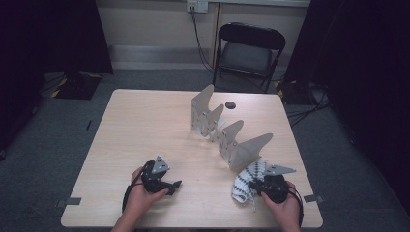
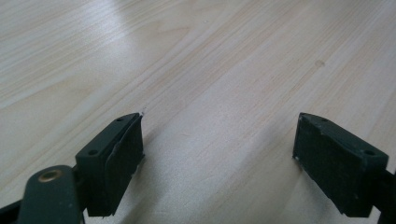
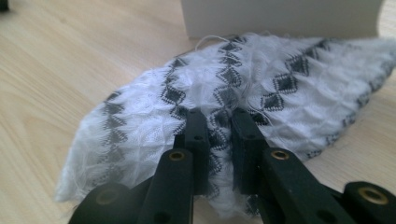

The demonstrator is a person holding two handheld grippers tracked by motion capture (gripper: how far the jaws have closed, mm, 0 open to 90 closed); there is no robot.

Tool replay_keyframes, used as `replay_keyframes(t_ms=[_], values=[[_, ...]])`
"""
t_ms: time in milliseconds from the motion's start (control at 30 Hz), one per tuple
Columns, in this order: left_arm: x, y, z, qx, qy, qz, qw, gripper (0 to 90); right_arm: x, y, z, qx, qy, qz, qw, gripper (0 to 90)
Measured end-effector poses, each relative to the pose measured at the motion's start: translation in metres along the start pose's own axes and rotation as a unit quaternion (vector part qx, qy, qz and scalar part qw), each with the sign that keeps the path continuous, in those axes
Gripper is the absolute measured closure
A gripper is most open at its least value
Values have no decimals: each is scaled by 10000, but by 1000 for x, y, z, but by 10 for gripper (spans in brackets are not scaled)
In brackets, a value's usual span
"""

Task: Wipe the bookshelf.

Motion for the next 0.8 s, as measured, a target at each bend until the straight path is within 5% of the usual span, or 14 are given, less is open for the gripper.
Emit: replay_keyframes(t_ms=[333,567,800], values=[[0,-1,0,-4,-28,31,10000,156,31,6,-44,-94,525,164,9984,794],[0,-1,0,9,-18,23,10000,155,91,0,-78,-206,1117,48,9935,792],[0,-1,0,9,-21,29,10000,155,110,-10,-64,-200,1171,-17,9929,789]])
Point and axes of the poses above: each handheld gripper's, and its own axes: z roughly forward along the jaws, x roughly out of its top, y roughly to its right, the point moved 8 cm from there along z, roughly forward along the jaws, and after that the axes turned 3 degrees about y, right-handed, at the moved point
